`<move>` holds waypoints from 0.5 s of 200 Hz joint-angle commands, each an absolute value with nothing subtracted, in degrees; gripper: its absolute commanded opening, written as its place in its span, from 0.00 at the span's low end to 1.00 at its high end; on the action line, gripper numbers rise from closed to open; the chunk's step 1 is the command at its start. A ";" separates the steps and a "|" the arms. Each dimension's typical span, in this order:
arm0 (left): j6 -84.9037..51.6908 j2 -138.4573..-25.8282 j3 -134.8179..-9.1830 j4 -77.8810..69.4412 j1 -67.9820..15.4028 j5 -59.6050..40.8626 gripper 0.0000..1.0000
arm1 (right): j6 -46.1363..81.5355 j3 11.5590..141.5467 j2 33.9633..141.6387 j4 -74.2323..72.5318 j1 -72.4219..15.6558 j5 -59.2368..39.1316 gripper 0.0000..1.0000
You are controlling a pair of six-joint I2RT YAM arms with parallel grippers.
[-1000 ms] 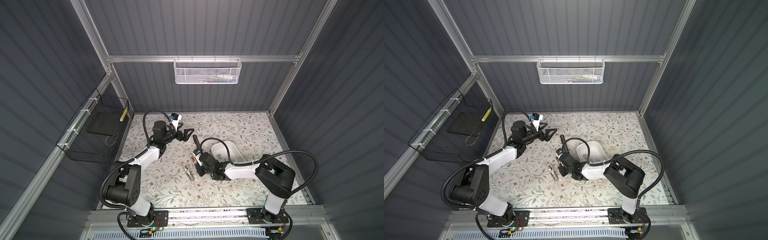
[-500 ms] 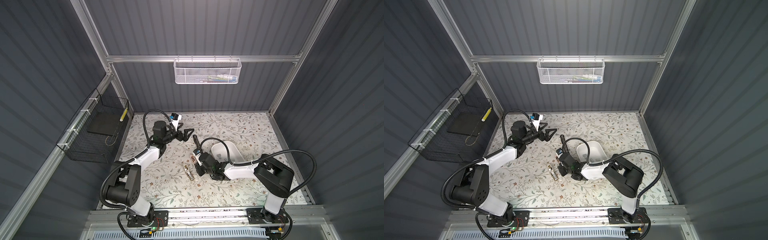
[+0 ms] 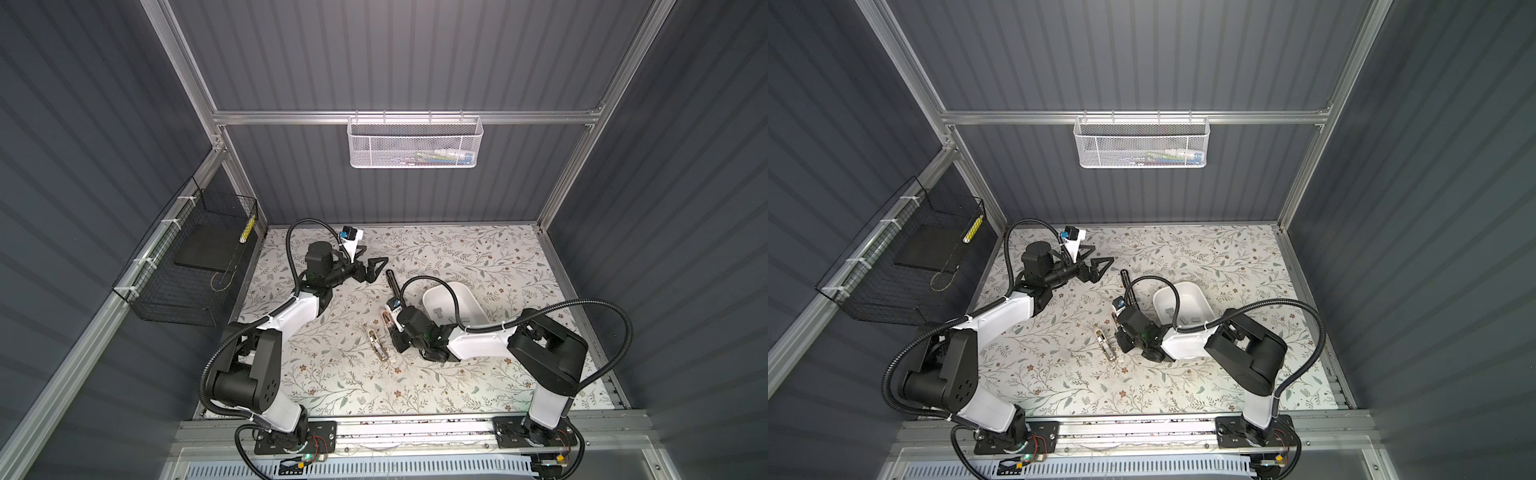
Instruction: Load the staples into the stapler
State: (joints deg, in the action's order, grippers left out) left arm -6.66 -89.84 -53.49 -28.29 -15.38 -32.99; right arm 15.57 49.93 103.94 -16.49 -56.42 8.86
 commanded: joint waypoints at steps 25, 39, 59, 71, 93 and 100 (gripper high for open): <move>-5.89 -87.96 -52.48 -28.95 -15.21 -32.90 0.99 | 15.41 50.01 102.92 -16.04 -56.84 9.93 0.28; -5.92 -87.97 -52.52 -28.93 -15.19 -32.87 0.99 | 15.38 49.92 102.20 -16.00 -56.86 10.15 0.28; -5.89 -87.90 -52.48 -28.96 -15.20 -32.95 0.99 | 15.64 49.62 101.61 -15.91 -56.87 10.75 0.27; -5.89 -87.90 -52.48 -29.02 -15.20 -32.97 1.00 | 15.90 49.42 101.25 -15.68 -56.82 11.36 0.24; -5.98 -87.91 -52.47 -29.00 -15.21 -32.97 0.99 | 16.52 49.05 98.66 -14.29 -56.75 12.51 0.22; -5.98 -87.96 -52.43 -29.10 -15.18 -32.96 0.99 | 16.52 48.98 97.00 -13.66 -56.79 13.14 0.23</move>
